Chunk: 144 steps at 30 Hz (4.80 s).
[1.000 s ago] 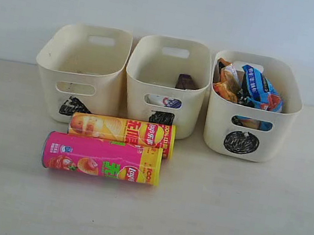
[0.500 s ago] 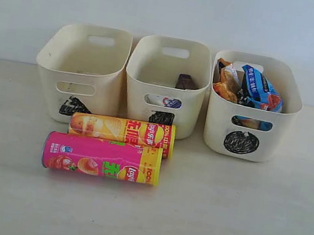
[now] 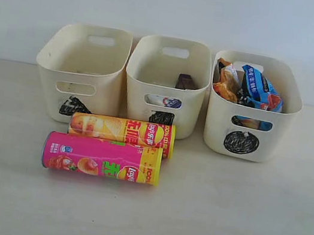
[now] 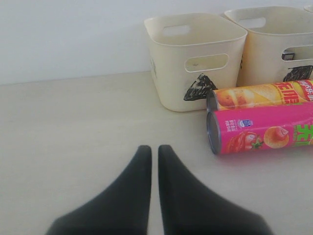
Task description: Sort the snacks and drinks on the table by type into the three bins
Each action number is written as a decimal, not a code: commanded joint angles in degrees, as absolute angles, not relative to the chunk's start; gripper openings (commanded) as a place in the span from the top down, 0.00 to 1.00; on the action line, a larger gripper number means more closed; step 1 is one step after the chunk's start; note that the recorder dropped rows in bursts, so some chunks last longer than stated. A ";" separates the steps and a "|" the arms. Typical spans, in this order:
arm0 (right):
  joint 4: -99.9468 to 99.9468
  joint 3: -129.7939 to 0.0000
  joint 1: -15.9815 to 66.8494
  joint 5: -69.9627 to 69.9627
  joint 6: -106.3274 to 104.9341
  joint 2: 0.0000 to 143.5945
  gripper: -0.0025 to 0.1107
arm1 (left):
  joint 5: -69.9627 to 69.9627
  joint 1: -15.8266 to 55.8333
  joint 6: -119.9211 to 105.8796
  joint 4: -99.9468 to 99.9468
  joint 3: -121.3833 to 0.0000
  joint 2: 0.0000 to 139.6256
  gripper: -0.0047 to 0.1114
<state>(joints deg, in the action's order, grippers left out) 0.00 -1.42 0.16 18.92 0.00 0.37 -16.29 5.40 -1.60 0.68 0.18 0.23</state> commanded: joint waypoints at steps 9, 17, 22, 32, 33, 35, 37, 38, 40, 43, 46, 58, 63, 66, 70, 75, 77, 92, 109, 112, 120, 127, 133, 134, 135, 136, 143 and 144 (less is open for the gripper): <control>-1.23 0.00 -0.08 17.81 0.00 0.00 0.98 | -15.92 5.23 -1.11 0.92 0.00 0.00 0.93; -1.23 0.00 -0.08 18.52 0.00 0.00 0.98 | -15.92 5.23 -1.11 0.92 0.00 0.00 0.93; -1.23 0.00 -0.08 18.52 0.00 0.00 0.98 | -15.92 5.23 -1.11 0.92 0.00 0.00 0.93; -1.23 0.00 -0.08 18.52 0.00 0.00 0.98 | -1.79 5.23 -1.32 -4.04 0.00 0.00 0.93; -1.23 0.00 -0.08 18.52 0.00 0.00 0.98 | 3.56 5.23 -0.67 -6.32 0.00 0.00 0.93; -1.23 0.00 -0.08 18.52 0.00 0.00 0.98 | 9.32 5.23 1.59 -8.21 0.00 0.00 0.93; -1.23 0.00 -0.08 18.52 0.00 0.00 0.98 | 15.83 5.23 6.39 -8.59 0.00 0.00 0.93; -1.23 0.00 -0.08 18.52 0.00 0.00 0.98 | 18.31 5.23 7.74 -8.59 0.00 0.00 0.93; -1.23 0.00 -0.08 18.52 0.00 0.00 0.98 | 25.07 5.23 10.87 -8.48 0.00 0.00 0.93; -1.23 0.00 -0.08 18.52 0.00 0.00 0.98 | 29.42 5.23 11.78 -8.13 -2.65 0.68 0.93; -1.23 0.00 -0.08 18.52 0.00 0.00 0.98 | 29.31 5.23 10.05 -8.13 -7.20 5.20 0.93; -0.98 0.00 -0.08 18.29 0.00 0.00 0.98 | 22.45 5.23 12.64 2.74 -26.09 33.78 0.93; -0.98 0.00 -0.08 18.46 0.00 0.00 0.98 | 20.37 5.23 18.78 17.94 -30.69 43.46 0.93; -0.98 0.00 -0.08 18.46 0.00 0.00 0.98 | 18.44 5.23 22.65 26.24 -32.79 48.17 0.93; -0.98 0.00 -0.08 18.46 0.00 0.00 0.98 | 10.34 5.23 23.69 31.53 -36.19 54.09 0.93; -0.98 0.00 -0.08 18.46 0.00 0.00 0.98 | -6.18 5.72 22.87 35.18 -42.48 61.44 0.93; -0.98 0.00 -0.08 18.46 0.00 0.00 0.98 | -13.31 6.99 21.02 35.18 -44.73 63.65 0.93; -0.98 0.00 -0.08 18.46 0.00 0.00 0.98 | -41.30 18.57 -46.40 -15.54 -60.87 80.04 0.93; -0.98 0.00 -0.08 18.46 0.00 0.00 0.98 | -49.34 23.44 -73.25 -23.14 -68.85 99.12 0.26; -0.98 0.00 -0.08 18.46 0.00 0.00 0.98 | -46.69 25.23 -76.93 -23.29 -70.44 102.61 0.26; -0.98 0.00 -0.08 18.46 0.00 0.00 0.98 | -46.10 25.23 -77.47 -23.34 -73.34 109.48 0.27; -1.23 0.00 -0.08 18.59 0.00 0.00 0.98 | -43.82 25.23 -77.47 -23.23 -73.34 112.30 0.27; -1.23 0.00 -0.08 18.59 0.00 0.00 0.98 | -43.47 25.23 -77.58 -22.77 -73.34 113.92 0.27; -1.23 0.00 -0.08 18.59 0.00 0.00 0.98 | -43.47 25.23 -77.58 -22.63 -73.34 113.93 0.27; -1.23 0.00 -0.08 18.59 0.00 0.00 0.98 | -43.47 25.23 -77.58 -22.63 -73.34 113.93 0.27; -1.23 0.00 -0.08 18.59 0.00 0.00 0.98 | -43.47 25.23 -77.58 -22.63 -73.34 113.93 0.27; -1.23 0.00 -0.08 18.59 0.00 0.00 0.98 | -43.47 25.23 -77.58 -22.94 -73.34 114.02 0.28; -1.23 0.00 -0.08 18.59 0.00 0.00 0.98 | -43.47 25.23 -77.58 -23.58 -73.34 114.05 0.30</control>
<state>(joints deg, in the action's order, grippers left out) -1.15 -0.21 0.13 18.88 0.00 0.29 -42.96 24.83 -77.72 -22.47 -73.57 114.03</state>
